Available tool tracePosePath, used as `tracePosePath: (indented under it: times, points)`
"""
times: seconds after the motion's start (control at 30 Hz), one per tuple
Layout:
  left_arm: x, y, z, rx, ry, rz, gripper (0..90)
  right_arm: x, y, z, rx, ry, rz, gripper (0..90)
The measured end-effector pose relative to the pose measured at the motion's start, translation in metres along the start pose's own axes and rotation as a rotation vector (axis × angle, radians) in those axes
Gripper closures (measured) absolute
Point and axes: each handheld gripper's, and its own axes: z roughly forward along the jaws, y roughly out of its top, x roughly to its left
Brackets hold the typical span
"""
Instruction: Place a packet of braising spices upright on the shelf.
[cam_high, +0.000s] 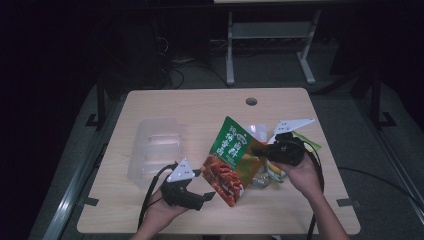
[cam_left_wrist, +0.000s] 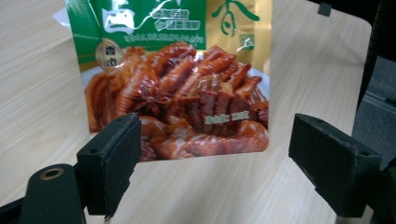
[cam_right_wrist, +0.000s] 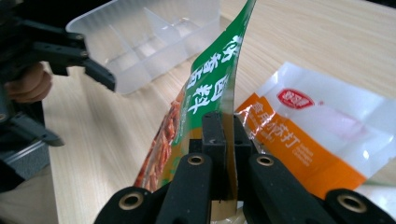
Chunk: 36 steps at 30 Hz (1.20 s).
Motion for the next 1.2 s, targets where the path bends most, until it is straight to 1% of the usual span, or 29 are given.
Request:
tracePosePath:
  times: [0.07, 0.23, 0.27, 0.33, 0.4, 0.43, 0.5, 0.57, 0.6, 0.67, 0.7, 0.73, 0.77, 0.8, 0.83, 0.87, 0.9, 0.93, 0.97, 1.0, 1.03, 1.07, 1.1, 1.17, 1.2]
  points:
    - [0.003, 0.005, 0.002, -0.004, 0.004, 0.008, 16.7, 0.001, 0.005, -0.003, 0.001, 0.009, -0.028, 89.9]
    - [0.009, 0.017, 0.006, -0.012, 0.006, -0.004, 16.9, 0.006, 0.017, -0.011, 0.014, 0.041, -0.102, 89.9]
    - [0.01, 0.019, 0.007, -0.011, 0.008, 0.0, 17.1, 0.008, 0.019, -0.012, 0.014, 0.048, -0.114, 89.9]
    - [0.012, 0.024, 0.009, -0.007, 0.015, 0.001, 17.2, 0.01, 0.022, -0.015, 0.016, 0.068, -0.145, 89.9]
    - [0.015, 0.029, 0.011, -0.01, 0.025, -0.007, 17.2, 0.013, 0.025, -0.018, 0.021, 0.082, -0.176, 89.9]
    - [0.015, 0.031, 0.012, -0.011, 0.03, -0.021, 17.3, 0.014, 0.026, -0.019, 0.024, 0.087, -0.186, 89.9]
    - [0.016, 0.034, 0.015, -0.005, 0.042, -0.023, 17.4, 0.014, 0.026, -0.021, 0.021, 0.102, -0.202, 89.9]
    - [0.016, 0.038, 0.017, -0.01, 0.039, -0.021, 17.5, 0.016, 0.026, -0.023, 0.024, 0.115, -0.218, 89.9]
    - [0.016, 0.038, 0.017, -0.01, 0.039, -0.021, 17.5, 0.016, 0.026, -0.023, 0.024, 0.115, -0.218, 89.9]
    - [0.017, 0.043, 0.021, -0.009, 0.038, -0.03, 17.6, 0.017, 0.026, -0.025, 0.027, 0.138, -0.237, 89.9]
    - [0.018, 0.044, 0.022, -0.007, 0.039, -0.033, 17.8, 0.017, 0.027, -0.026, 0.03, 0.143, -0.252, 89.9]
    - [0.018, 0.044, 0.022, -0.007, 0.039, -0.033, 18.6, 0.017, 0.027, -0.026, 0.03, 0.143, -0.252, 89.9]
    - [0.021, 0.045, 0.024, -0.006, 0.034, -0.043, 18.6, 0.018, 0.027, -0.026, 0.033, 0.146, -0.261, 89.9]
    - [0.025, 0.047, 0.026, -0.001, 0.015, -0.067, 20.9, 0.019, 0.028, -0.028, 0.038, 0.155, -0.277, 89.9]
    - [0.025, 0.047, 0.026, -0.001, 0.015, -0.067, 22.7, 0.019, 0.029, -0.028, 0.039, 0.158, -0.281, 89.9]
    - [0.03, 0.048, 0.029, 0.001, -0.009, -0.078, 25.3, 0.019, 0.029, -0.028, 0.039, 0.159, -0.28, 89.9]
    - [0.03, 0.048, 0.029, 0.001, -0.009, -0.078, 29.3, 0.019, 0.029, -0.028, 0.039, 0.159, -0.28, 89.9]
    - [0.032, 0.049, 0.029, 0.008, -0.024, -0.074, 29.3, 0.019, 0.029, -0.028, 0.038, 0.161, -0.281, 89.9]
    - [0.032, 0.05, 0.031, 0.006, -0.049, -0.078, 41.0, 0.018, 0.03, -0.027, 0.036, 0.157, -0.282, 89.9]
    - [0.032, 0.051, 0.031, 0.005, -0.058, -0.076, 46.4, 0.018, 0.03, -0.027, 0.035, 0.159, -0.277, 89.9]
    - [0.031, 0.051, 0.031, 0.006, -0.048, -0.074, 49.4, 0.017, 0.03, -0.026, 0.033, 0.153, -0.278, 89.8]
    - [0.031, 0.051, 0.031, 0.006, -0.048, -0.074, 53.6, 0.017, 0.03, -0.026, 0.034, 0.149, -0.272, 89.8]
    - [0.031, 0.05, 0.031, 0.008, -0.04, -0.067, 59.0, 0.016, 0.03, -0.026, 0.032, 0.142, -0.269, 89.8]
    - [0.033, 0.049, 0.028, 0.003, -0.047, -0.072, 69.4, 0.015, 0.03, -0.026, 0.029, 0.134, -0.263, 89.8]
    - [0.036, 0.048, 0.026, -0.004, -0.08, -0.093, 72.5, 0.013, 0.029, -0.027, 0.02, 0.117, -0.252, 89.8]
